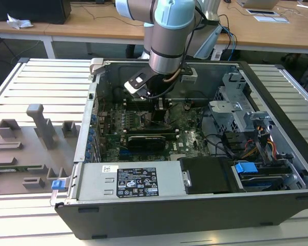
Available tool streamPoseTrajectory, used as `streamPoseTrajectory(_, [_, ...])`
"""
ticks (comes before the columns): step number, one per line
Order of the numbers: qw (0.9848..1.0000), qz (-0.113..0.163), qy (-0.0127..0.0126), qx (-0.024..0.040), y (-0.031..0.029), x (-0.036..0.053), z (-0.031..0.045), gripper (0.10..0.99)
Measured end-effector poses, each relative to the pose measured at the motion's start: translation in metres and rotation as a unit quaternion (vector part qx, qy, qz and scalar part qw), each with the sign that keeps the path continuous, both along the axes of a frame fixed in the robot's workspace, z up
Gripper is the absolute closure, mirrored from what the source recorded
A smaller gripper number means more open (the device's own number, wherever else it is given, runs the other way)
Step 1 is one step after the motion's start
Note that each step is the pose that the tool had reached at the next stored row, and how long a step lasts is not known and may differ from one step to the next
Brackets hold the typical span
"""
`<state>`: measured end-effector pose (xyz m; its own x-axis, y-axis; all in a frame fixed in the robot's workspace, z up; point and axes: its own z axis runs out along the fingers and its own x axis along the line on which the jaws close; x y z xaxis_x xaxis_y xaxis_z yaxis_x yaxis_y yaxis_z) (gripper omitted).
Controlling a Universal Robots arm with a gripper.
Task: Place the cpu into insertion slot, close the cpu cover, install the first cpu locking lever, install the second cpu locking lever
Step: 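Place the cpu into insertion slot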
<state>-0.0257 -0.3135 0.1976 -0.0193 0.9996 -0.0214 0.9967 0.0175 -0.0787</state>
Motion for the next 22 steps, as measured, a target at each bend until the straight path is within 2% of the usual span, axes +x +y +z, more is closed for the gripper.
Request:
streamPoseTrajectory(6, [1.0, 0.0, 0.0, 0.0001, -0.0023, 0.0003, -0.0001, 0.541])
streamPoseTrajectory(11, [1.0, 0.0, 0.0005, -0.0002, -0.0025, 0.0031, -0.0005, 0.541])
streamPoseTrajectory(22, [1.0, 0.0, 0.0001, 0.0002, -0.0023, 0.0027, -0.0029, 0.533])
